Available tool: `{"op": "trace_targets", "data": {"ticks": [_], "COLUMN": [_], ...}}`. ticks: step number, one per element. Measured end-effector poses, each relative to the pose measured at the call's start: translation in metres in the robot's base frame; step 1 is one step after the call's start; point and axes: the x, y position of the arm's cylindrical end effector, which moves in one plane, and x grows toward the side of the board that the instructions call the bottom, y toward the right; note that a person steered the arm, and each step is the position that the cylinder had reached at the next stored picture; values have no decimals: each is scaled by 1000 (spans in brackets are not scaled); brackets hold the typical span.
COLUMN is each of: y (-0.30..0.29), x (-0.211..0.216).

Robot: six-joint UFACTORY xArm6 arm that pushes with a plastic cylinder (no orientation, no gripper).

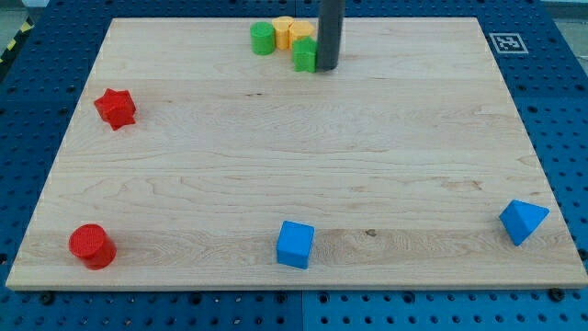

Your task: Slide the red star towards right side of the board

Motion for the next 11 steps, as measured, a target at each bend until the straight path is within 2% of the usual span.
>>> {"op": "trace_targets", "data": {"ticks": [2, 3, 4, 5, 6, 8, 9, 10, 11], "y": [-36, -36, -43, -75, -124, -254, -302, -305, -305], "x": [0, 41, 102, 155, 181, 181, 142, 108, 108]}}
